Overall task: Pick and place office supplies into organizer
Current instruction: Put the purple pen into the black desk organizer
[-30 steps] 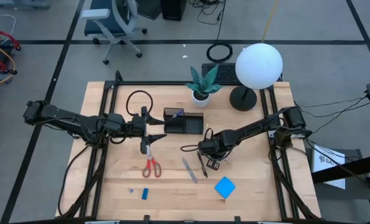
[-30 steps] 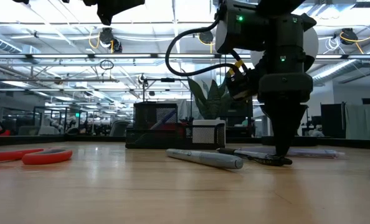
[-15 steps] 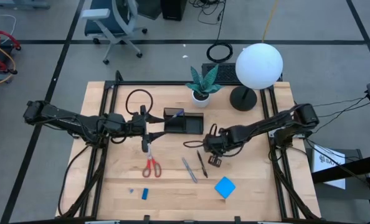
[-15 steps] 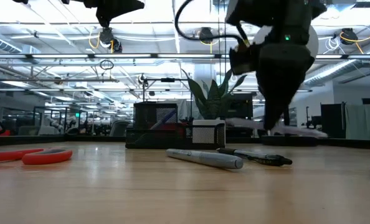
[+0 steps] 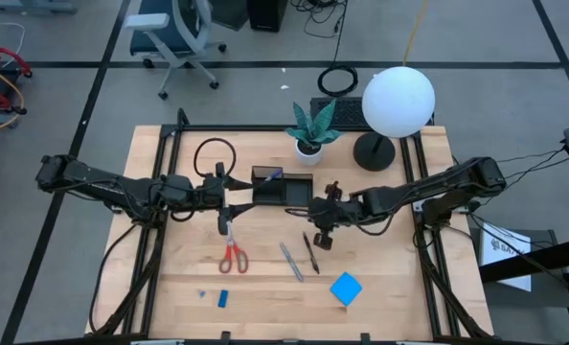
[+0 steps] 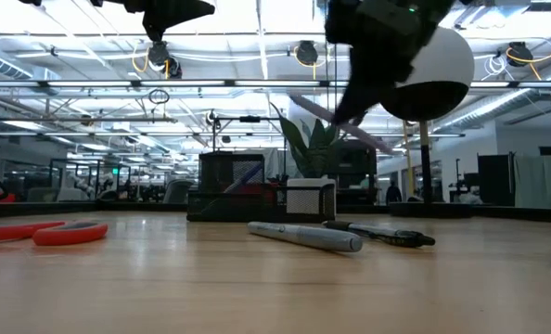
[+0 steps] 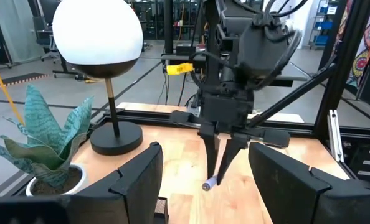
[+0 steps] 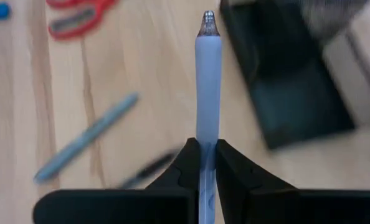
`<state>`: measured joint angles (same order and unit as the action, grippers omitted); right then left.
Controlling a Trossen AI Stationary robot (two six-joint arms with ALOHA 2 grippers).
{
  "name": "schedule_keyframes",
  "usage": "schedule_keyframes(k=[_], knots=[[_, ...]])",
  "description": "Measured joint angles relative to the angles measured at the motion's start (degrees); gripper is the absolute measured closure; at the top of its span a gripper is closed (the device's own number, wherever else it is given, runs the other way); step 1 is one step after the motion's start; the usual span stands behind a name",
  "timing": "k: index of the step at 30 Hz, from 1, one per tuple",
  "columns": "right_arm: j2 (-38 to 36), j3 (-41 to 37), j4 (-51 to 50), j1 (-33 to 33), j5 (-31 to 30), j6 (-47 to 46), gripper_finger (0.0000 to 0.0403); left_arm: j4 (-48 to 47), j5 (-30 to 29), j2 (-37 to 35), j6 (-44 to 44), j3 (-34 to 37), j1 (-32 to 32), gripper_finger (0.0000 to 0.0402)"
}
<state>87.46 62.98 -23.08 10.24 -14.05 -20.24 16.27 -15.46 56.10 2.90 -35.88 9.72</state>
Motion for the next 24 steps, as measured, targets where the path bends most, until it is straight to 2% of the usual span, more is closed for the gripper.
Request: schedule_keyframes(k=[5, 10, 17, 24], knots=[[-0.1, 0.0, 12.1, -0.1, -2.6, 8.2, 0.0385, -0.2, 0.0, 0.0, 0.0, 0.0, 0.0, 0.0156], [-0.1, 0.0, 21.9, -0.1, -2.5, 14.3, 0.0385, 0.2, 0.0, 0.0, -0.2, 0.0, 0.0, 0.0156], [-0.1, 0.0, 28.1, -0.1, -2.4, 18.8, 0.0385, 0.5, 0.2, 0.0, 0.2, 0.0, 0.0, 0.0156], [-0.1, 0.1, 30.1, -0.1, -2.3, 23.3, 0.0385, 0.7, 0.2, 0.0, 0.0, 0.0, 0.0, 0.0156]])
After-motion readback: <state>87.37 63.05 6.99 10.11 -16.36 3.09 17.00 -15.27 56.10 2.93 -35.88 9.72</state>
